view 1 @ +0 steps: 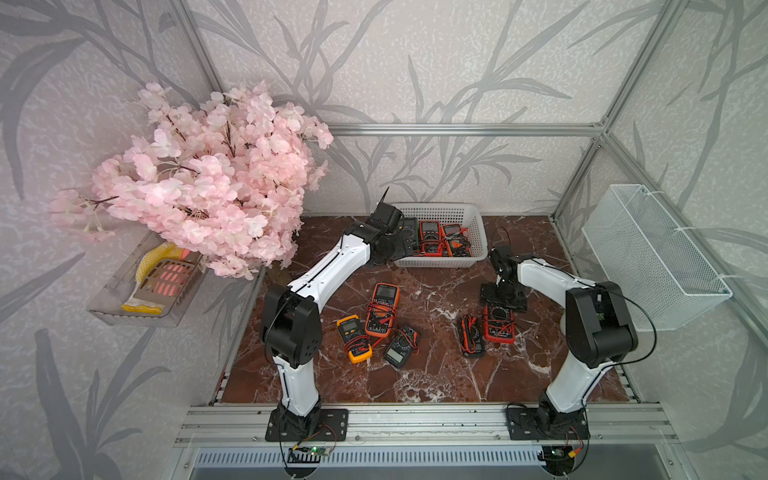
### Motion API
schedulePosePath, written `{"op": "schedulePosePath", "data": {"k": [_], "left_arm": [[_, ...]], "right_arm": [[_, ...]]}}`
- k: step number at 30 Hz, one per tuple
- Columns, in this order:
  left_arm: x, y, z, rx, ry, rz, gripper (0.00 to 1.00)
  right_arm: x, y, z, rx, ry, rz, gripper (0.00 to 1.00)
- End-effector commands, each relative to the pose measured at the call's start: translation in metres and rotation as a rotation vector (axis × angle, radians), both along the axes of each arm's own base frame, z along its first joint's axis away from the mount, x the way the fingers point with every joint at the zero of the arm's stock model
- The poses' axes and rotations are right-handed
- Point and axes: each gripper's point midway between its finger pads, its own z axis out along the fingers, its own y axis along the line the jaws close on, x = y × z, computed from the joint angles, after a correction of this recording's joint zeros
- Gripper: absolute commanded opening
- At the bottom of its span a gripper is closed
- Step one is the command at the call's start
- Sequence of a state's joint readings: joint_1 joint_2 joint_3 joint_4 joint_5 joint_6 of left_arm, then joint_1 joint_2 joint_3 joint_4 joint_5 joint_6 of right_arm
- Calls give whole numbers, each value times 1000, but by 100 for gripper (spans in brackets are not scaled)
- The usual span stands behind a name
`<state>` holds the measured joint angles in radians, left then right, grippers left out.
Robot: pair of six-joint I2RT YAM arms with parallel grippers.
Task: Put the multimeter into the basket
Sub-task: Move the multimeter to the center of the board, then pick up the multimeter from the center of the board.
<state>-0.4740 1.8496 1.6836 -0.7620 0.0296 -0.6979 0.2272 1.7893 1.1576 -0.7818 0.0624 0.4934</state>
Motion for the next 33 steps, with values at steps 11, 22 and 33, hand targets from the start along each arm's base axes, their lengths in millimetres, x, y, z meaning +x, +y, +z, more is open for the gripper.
{"op": "schedulePosePath", "data": {"k": [11,22,33], "left_arm": [[3,-8,1,-4,-2,-36,100],[6,-10,9,-17,-21,-37,100],[9,-11,17,-20,-36,-38,100]], "right_arm": [[-14,6,-41,26,123,-17,99],[-11,7,-19,36,83,-34,61],[10,5,55,53,-110,-67,58]]}}
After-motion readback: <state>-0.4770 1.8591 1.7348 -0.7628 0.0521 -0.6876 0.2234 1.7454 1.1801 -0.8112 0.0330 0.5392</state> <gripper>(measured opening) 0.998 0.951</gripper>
